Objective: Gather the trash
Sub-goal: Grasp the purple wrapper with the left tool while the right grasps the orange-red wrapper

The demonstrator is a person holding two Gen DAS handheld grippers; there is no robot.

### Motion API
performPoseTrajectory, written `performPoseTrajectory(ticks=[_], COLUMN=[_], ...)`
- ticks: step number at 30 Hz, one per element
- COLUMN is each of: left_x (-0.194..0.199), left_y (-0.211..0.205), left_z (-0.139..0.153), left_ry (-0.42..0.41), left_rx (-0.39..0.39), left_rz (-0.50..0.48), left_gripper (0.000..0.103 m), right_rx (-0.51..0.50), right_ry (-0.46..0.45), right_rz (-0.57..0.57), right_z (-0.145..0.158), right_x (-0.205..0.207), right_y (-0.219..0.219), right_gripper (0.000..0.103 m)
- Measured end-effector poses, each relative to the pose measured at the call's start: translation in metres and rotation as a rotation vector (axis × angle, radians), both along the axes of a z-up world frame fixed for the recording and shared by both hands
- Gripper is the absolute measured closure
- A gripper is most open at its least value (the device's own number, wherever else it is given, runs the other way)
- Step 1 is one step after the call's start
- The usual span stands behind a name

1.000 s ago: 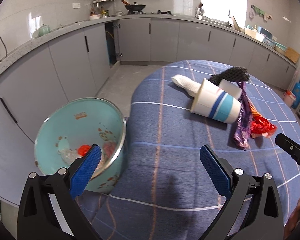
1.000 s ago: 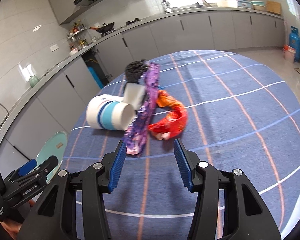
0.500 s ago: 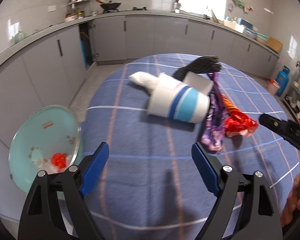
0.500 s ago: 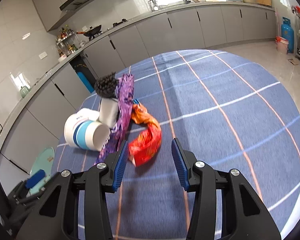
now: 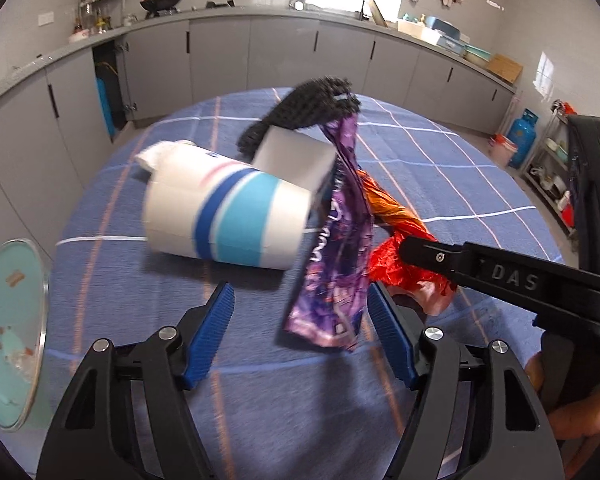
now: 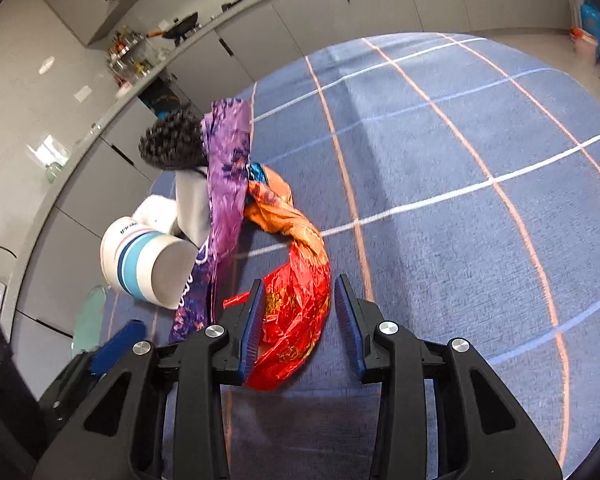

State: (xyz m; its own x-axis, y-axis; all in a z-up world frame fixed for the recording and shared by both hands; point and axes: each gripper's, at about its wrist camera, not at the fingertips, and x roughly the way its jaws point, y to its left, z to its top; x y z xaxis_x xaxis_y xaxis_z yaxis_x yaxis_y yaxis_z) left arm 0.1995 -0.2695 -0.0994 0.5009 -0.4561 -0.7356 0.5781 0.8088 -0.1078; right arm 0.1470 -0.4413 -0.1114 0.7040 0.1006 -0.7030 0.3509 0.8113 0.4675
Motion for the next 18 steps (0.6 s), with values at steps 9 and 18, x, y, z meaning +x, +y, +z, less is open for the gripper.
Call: performPoseTrajectory(ticks=[9, 18], left_x=[0.008, -0.017], left_y=[-0.017, -0.011], left_z=[-0.012, 0.0], left_ry=[0.092, 0.043], left_rx=[-0.018, -0.054], left_rz=[-0.048, -0.094], left_gripper=[0.068, 0.089], right_rx=[0.016, -0.06], right_ry=[-0.02, -0.073], right_rz=[-0.001, -0.158], right_z=[0.009, 0.029], right_x=[-0.022, -0.077], right_y=[-0.011, -0.021], right_gripper=[0.087, 0.088])
